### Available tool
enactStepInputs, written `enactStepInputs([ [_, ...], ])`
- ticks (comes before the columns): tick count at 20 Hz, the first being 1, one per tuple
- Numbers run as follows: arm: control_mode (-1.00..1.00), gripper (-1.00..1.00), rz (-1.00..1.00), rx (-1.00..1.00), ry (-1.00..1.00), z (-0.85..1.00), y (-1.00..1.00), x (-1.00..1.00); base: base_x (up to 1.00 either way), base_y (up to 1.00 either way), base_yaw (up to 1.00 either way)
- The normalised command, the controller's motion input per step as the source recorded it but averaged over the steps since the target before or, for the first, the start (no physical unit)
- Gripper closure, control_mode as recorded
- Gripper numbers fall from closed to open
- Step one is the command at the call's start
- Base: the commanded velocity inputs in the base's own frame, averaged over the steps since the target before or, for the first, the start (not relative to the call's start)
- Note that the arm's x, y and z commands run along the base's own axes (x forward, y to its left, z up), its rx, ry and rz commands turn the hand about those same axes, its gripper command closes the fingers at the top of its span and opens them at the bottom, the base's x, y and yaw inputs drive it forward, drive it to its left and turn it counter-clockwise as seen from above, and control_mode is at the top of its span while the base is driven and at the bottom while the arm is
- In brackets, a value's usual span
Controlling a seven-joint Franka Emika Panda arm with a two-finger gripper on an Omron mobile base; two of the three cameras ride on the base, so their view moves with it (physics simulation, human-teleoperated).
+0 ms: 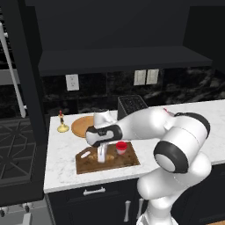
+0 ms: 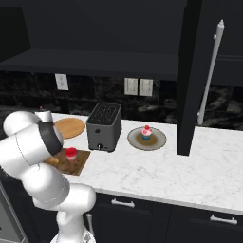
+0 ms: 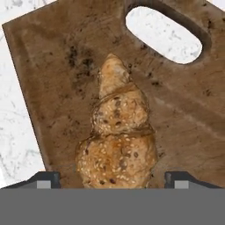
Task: From the different types of pastries on the counter, select a croissant and place it on the cutting board. Then retrieve a jar of jam from the cabinet and place it alongside the croissant on the cutting board.
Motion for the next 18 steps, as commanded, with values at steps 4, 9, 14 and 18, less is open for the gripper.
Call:
enactStepInputs([
  [4, -1.0, -1.0, 0.0, 0.0, 0.0, 0.44, 0.0, 0.0, 0.0, 0.0, 0.0],
  [9, -1.0, -1.0, 0.0, 0.0, 0.0, 0.58, -0.06, 0.0, 0.0, 0.0, 0.0],
  [14, -1.0, -1.0, -0.03, 0.0, 0.02, 0.64, -0.4, -0.03, 0.0, 0.0, 0.0],
  [18, -1.0, -1.0, -0.06, 0.0, -0.01, 0.57, -0.62, -0.16, 0.0, 0.0, 0.0],
])
